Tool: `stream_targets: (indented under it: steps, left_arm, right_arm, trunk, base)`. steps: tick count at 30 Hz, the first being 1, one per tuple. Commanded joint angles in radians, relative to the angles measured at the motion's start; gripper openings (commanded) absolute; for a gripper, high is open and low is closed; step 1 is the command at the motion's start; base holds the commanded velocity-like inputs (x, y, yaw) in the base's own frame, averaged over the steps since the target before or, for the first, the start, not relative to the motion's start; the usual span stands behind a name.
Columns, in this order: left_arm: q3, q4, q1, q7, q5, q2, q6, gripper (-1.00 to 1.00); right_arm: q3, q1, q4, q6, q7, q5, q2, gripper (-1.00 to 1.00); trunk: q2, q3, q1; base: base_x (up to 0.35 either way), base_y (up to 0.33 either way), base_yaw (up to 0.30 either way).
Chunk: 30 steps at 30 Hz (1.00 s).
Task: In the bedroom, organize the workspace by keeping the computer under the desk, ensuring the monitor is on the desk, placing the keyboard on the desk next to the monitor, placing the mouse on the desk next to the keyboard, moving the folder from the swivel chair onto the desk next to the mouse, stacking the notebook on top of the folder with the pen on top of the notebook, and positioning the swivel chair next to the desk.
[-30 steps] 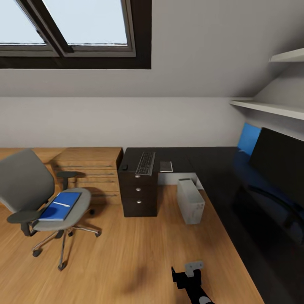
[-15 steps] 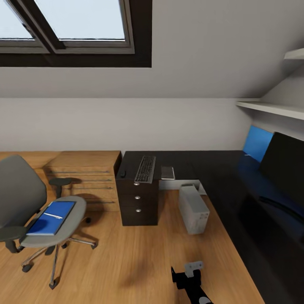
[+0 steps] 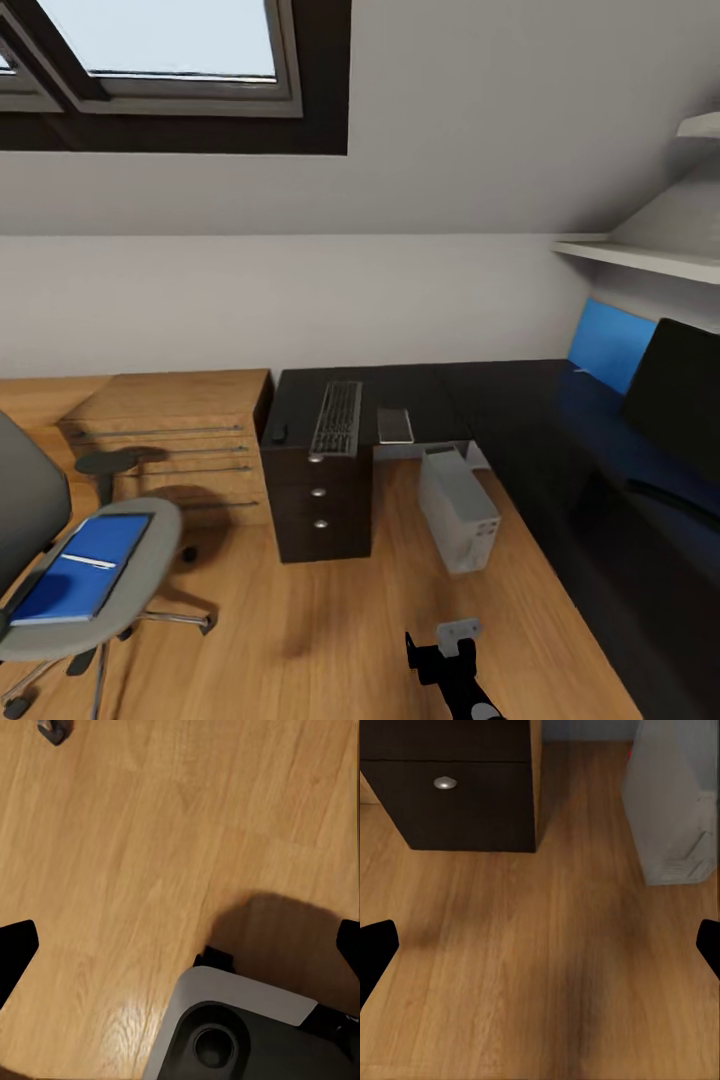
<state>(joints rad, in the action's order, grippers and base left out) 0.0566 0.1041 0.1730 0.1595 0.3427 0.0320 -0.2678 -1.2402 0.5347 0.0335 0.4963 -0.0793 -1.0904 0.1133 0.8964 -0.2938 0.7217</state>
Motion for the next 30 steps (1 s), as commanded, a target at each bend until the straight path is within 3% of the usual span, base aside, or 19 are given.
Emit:
stream_targets:
  steps: [1, 13, 26, 30]
  left_arm:
    - [0.006, 0.0, 0.0, 0.003, 0.006, 0.0, -0.002, 1.0]
    - [0.008, 0.0, 0.0, 0.003, 0.004, -0.001, -0.001, 1.0]
    - [0.011, 0.016, 0.0, -0.002, 0.002, -0.008, -0.012, 1.0]
    - [0.01, 0.065, 0.0, -0.002, 0.003, -0.018, -0.011, 1.0]
  right_arm:
    - [-0.008, 0.001, 0.0, 0.001, -0.008, -0.001, 0.0, 1.0]
    - [-0.008, 0.001, 0.0, 0.001, -0.009, -0.002, 0.001, 1.0]
    - [-0.008, 0.001, 0.013, 0.014, -0.008, -0.001, 0.002, 1.0]
    - [-0.003, 0.001, 0.035, 0.04, -0.009, -0.003, 0.005, 1.0]
  trunk:
    - [0.001, -0.001, 0.001]
    - [0.001, 0.001, 0.001]
    - [0.001, 0.001, 0.001]
    - [0.029, -0.011, 0.016]
  base:
    - [0.283, 0.233, -0.262]
    - [0.259, 0.208, -0.162]
    - [0.026, 0.008, -0.017]
    - [0.001, 0.0, -0.001]
